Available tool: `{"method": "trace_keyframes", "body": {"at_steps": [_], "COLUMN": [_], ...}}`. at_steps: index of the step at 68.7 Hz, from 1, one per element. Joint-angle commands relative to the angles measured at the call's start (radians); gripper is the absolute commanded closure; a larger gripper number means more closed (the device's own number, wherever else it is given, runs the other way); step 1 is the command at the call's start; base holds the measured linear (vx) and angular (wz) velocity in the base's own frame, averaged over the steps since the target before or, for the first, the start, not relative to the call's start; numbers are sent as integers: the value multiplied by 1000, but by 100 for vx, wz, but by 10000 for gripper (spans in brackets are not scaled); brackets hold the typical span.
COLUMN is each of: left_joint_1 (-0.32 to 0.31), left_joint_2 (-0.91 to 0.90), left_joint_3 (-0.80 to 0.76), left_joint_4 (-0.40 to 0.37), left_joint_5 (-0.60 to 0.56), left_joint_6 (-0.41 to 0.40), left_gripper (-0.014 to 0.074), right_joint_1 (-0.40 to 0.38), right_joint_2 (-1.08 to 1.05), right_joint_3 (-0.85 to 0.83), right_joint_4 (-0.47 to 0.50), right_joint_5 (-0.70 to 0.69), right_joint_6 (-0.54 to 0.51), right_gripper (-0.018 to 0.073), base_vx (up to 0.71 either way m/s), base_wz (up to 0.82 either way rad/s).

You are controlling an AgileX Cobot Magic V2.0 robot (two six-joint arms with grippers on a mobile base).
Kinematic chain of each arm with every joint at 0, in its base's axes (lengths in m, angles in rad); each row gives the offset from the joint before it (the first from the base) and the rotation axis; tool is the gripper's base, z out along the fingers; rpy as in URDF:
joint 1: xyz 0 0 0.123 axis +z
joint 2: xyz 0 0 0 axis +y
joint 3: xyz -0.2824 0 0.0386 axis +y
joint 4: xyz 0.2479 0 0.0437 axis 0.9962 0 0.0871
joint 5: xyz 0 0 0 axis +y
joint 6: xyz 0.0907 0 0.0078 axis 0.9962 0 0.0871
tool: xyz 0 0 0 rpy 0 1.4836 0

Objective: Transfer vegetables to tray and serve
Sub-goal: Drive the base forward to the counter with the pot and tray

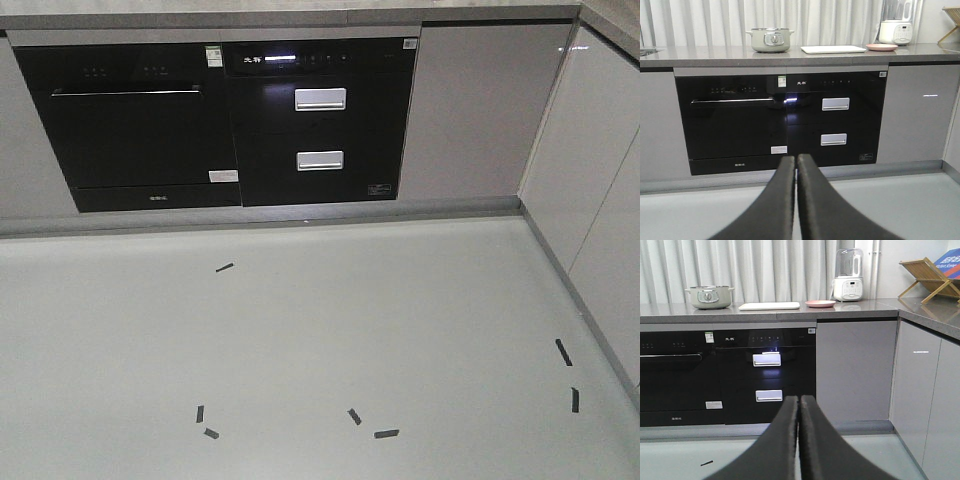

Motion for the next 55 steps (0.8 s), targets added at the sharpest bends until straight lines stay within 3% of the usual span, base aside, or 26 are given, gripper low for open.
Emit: {"method": "trace_keyframes", "body": {"at_steps": [1, 55], "left_joint_1": [0, 0], "left_joint_2": [-15, -15], "left_joint_3": [28, 28], "left_joint_4": [-9, -9], "left_joint_5": [-77, -77], "left_joint_6": [-3, -3], "left_gripper": [602, 602], "right_joint_1": [-1, -1], "right_joint_2": [-5, -5], "right_joint_3": [16, 16], "right_joint_4": [-8, -8], "right_joint_5": [-77, -77], "right_joint_6": [-3, -4], "right_gripper": [565, 565], "base_vx": [0, 0], "base_wz": [0, 0]}}
